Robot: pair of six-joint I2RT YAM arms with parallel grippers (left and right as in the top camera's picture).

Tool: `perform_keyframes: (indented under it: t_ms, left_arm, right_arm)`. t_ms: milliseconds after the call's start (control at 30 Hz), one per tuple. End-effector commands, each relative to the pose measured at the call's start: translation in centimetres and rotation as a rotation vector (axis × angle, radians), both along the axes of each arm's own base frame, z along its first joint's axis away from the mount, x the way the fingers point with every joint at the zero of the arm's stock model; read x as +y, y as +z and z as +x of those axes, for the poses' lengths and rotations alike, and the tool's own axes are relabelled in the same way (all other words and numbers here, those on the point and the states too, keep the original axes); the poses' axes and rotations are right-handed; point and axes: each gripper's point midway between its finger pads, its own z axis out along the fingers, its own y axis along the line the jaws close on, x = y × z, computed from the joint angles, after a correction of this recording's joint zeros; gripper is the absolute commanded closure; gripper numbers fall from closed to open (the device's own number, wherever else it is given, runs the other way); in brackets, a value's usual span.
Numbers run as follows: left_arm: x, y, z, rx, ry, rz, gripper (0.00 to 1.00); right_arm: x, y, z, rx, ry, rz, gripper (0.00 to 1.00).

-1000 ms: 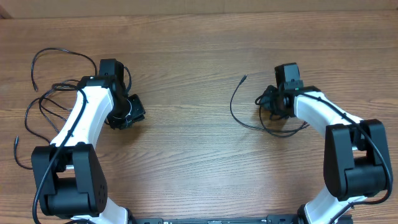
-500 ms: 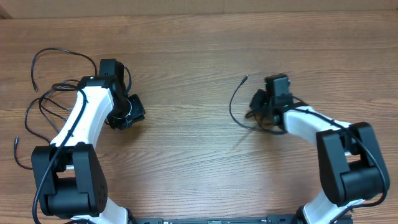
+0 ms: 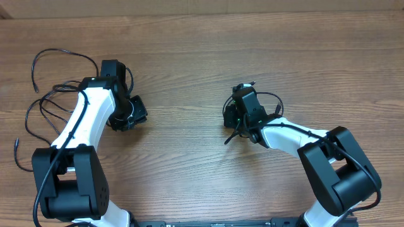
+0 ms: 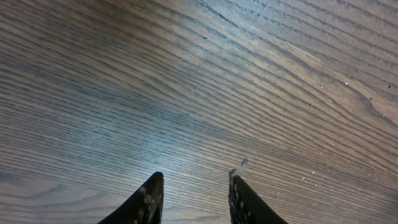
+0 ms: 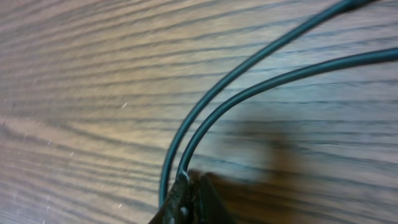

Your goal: Untangle cables

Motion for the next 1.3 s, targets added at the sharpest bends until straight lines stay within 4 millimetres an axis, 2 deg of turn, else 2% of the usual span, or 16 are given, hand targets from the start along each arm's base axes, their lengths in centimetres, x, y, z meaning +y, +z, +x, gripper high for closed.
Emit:
perform_keyframes:
  t_ms: [0, 167, 333, 433, 500, 567, 633, 833, 1000, 1033, 1067, 1133, 1200, 1233, 1267]
  left_arm:
    - [-0.4, 0.3, -0.1, -0.009, -0.010, -0.004, 0.65]
    - [-0.4, 0.3, -0.1, -0.009, -0.010, -0.004, 0.65]
    - [-0.4, 0.3, 0.1, -0.015, 0.012, -0.006, 0.64]
    - [-0.6, 0.3, 0.0, -0.010, 0.020, -0.007, 0.64]
    - [-0.8, 0.3, -0.3, 0.000, 0.013, -0.008, 0.63]
    - [-1.2, 0.3, -0.6, 0.012, 0.001, -0.007, 0.62]
    - [-1.8, 0.3, -0.6, 0.011, -0.016, -0.007, 0.61]
    - [-4.2, 0.3, -0.1, -0.012, 0.001, -0.015, 0.60]
    - [-7.5, 0.5, 0.8, -0.064, -0.013, -0.033, 0.54]
    - [-9.2, 0.5, 1.1, -0.087, -0.037, -0.043, 0.50]
    - [-10.2, 0.5, 1.1, -0.097, -0.051, -0.048, 0.47]
    - [-12.1, 0.7, 1.1, -0.121, -0.089, -0.060, 0.42]
    - [-14.4, 0.9, 0.9, -0.151, -0.148, -0.073, 0.28]
    - [-15.4, 0.9, 0.7, -0.161, -0.177, -0.078, 0.21]
    - [-16.4, 1.0, 0.6, -0.175, -0.204, -0.079, 0.18]
  right_arm:
    - [1.2, -1.7, -1.9, 0.038, 0.153, -0.030, 0.96]
    - [2.1, 0.2, -1.6, 0.100, 0.226, -0.064, 0.96]
    - [3.6, 4.4, -0.9, 0.152, 0.295, -0.086, 0.96]
    - [4.0, 6.4, -0.1, 0.155, 0.274, -0.076, 0.96]
    - [3.4, 7.2, 0.8, 0.174, 0.192, -0.041, 0.96]
    - [2.0, 7.5, 1.8, 0.197, 0.085, -0.004, 0.96]
    - [0.0, 7.3, 2.4, 0.228, 0.004, 0.008, 0.90]
    - [-7.1, 6.0, 1.9, 0.367, -0.170, -0.018, 0.83]
    - [-14.3, 5.3, 0.9, 0.476, -0.345, -0.030, 0.77]
    - [-17.2, 5.1, 0.5, 0.503, -0.421, -0.039, 0.73]
    - [-18.3, 5.0, 0.4, 0.510, -0.450, -0.037, 0.70]
    - [-21.0, 4.6, 0.0, 0.525, -0.521, -0.026, 0.60]
    - [-23.1, 4.3, -0.5, 0.540, -0.578, -0.013, 0.20]
    - [-24.1, 4.1, -0.8, 0.548, -0.606, -0.005, 0.05]
    - [-24.9, 4.0, -1.1, 0.555, -0.631, 0.001, 0.00]
